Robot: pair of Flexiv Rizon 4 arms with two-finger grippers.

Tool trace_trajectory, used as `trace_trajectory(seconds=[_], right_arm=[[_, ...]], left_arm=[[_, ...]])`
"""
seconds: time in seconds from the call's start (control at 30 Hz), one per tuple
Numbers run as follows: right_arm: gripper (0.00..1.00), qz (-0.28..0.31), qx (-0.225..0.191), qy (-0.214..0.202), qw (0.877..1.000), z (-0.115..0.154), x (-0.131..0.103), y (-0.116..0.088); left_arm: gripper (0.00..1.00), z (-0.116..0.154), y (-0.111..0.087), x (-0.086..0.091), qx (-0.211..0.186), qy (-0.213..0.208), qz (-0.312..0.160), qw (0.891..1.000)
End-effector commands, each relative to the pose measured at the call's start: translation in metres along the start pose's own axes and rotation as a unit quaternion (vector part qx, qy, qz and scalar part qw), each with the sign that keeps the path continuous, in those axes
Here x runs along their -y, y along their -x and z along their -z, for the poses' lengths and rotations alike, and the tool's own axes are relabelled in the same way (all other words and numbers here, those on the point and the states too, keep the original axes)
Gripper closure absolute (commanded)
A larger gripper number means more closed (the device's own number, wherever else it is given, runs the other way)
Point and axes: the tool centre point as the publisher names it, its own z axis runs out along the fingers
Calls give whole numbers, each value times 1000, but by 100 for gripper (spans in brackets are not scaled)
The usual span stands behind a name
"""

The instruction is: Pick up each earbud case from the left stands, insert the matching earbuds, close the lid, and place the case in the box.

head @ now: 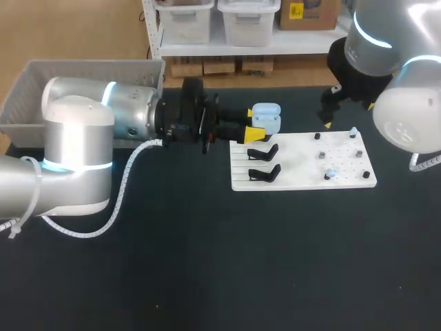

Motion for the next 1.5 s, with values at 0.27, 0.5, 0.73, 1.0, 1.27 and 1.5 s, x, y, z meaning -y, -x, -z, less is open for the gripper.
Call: trace_trajectory(seconds=[0.27, 0.5, 0.73, 1.0, 1.27, 1.5], right_arm=[[0, -1, 2, -2, 1000, 1, 0, -2], [0, -6, -10, -24, 1000, -10, 8, -1], [0, -16, -29, -56, 998, -27, 14, -4], [0, -34, -50, -71, 996, -41, 20, -4], [55, -45, -64, -72, 994, -50, 24, -2], [58, -44, -73, -74, 994, -58, 22, -7]], left_arm=[[100, 0, -1, 2, 2, 3, -2, 1000], [100, 0, -1, 2, 2, 3, -2, 1000], [100, 0, -1, 2, 2, 3, -2, 1000], [100, 0, -1, 2, 2, 3, -2, 1000], [100, 0, -1, 2, 2, 3, -2, 1000], [100, 0, -1, 2, 2, 3, -2, 1000]])
